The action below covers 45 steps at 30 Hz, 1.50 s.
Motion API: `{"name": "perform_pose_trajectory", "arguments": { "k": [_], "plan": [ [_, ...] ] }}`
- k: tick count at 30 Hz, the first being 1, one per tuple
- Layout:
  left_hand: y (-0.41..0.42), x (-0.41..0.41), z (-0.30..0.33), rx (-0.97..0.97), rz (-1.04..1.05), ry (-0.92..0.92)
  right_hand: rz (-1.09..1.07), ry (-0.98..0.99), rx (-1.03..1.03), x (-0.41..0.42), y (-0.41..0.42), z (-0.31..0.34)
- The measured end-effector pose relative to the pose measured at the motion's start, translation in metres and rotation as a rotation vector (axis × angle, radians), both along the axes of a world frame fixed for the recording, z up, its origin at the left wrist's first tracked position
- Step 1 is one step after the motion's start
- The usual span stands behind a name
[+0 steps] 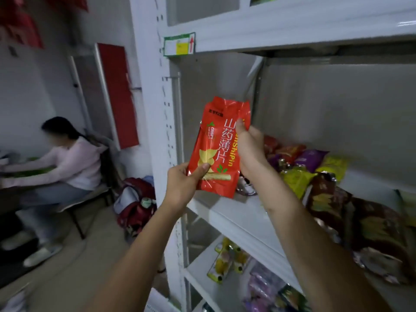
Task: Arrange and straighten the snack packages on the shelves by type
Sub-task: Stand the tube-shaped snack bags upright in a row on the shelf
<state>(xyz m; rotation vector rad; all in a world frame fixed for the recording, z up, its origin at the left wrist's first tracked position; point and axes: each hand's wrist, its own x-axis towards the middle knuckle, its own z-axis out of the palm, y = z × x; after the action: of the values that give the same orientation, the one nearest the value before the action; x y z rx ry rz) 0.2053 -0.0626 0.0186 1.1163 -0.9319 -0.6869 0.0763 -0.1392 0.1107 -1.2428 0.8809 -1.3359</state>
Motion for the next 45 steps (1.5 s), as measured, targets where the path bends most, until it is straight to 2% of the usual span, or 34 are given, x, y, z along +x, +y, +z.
{"name": "perform_pose_trajectory", "arguments": {
  "k": [4,8,12,16,22,30,45],
  "plan": [
    [0.058,0.056,-0.030,0.041,0.179,0.055,0.106,0.087,-0.052,0.081,0.056,-0.028],
    [0.119,0.110,-0.056,0.082,0.322,0.117,0.256,0.135,-0.007,0.144,0.093,-0.049],
    [0.167,0.144,-0.068,0.097,0.391,0.130,0.382,0.194,0.041,0.191,0.115,-0.067],
    [0.191,0.166,-0.079,0.116,0.439,0.147,0.506,0.173,0.106,0.222,0.121,-0.079],
    [0.187,0.180,-0.099,0.130,0.452,0.188,0.593,0.143,0.177,0.240,0.107,-0.102],
    [0.167,0.197,-0.128,0.174,0.502,0.292,0.629,0.219,0.205,0.277,0.084,-0.139],
    [0.161,0.261,-0.197,0.349,0.485,0.364,0.617,0.200,0.528,0.351,0.058,-0.244]
  ]
}}
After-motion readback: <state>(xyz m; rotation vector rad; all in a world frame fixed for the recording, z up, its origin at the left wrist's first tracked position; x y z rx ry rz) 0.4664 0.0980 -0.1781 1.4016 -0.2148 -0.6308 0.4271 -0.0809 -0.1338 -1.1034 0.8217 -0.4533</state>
